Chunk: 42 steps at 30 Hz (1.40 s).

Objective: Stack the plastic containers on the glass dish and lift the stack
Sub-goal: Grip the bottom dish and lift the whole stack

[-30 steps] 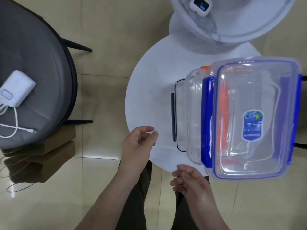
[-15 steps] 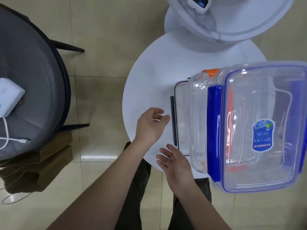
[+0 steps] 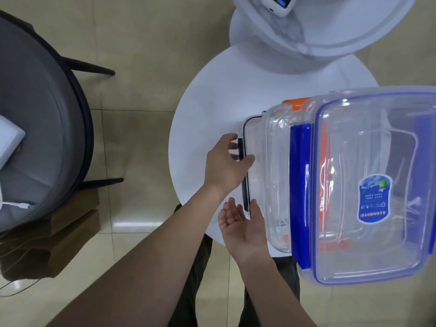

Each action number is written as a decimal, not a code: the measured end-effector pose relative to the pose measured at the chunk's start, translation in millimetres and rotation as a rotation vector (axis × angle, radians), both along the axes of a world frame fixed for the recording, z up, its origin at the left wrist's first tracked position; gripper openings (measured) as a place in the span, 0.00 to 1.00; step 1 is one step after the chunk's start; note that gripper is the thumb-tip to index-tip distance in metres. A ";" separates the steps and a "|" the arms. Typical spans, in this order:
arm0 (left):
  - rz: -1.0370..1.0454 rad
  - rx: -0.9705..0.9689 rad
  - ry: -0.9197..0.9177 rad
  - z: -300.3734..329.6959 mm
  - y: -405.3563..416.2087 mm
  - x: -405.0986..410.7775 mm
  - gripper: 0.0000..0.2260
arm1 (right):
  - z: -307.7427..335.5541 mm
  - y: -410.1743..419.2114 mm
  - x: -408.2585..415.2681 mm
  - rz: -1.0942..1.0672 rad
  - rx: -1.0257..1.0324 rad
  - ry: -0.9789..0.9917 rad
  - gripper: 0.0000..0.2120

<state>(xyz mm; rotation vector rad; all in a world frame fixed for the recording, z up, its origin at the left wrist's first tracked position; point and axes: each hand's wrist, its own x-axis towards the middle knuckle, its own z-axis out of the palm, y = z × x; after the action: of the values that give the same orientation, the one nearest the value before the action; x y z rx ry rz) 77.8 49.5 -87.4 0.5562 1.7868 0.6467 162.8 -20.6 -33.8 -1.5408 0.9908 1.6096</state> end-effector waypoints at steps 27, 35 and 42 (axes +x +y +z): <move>-0.103 0.005 0.081 -9.7 17.1 19.6 0.20 | -1.3 32.2 23.3 -0.109 0.036 -0.235 0.17; -0.149 0.023 0.095 -13.9 27.2 30.4 0.20 | -5.0 35.3 37.8 -0.131 0.101 -0.246 0.17; -0.152 0.008 0.088 -15.6 34.0 45.9 0.20 | -13.2 39.8 54.3 -0.042 0.109 -0.364 0.18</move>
<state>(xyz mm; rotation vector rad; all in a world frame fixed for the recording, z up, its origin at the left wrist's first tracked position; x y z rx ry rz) 123.8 83.5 -103.0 0.7279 1.8043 0.5317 217.1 19.1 -47.1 -1.6498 0.7194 1.2711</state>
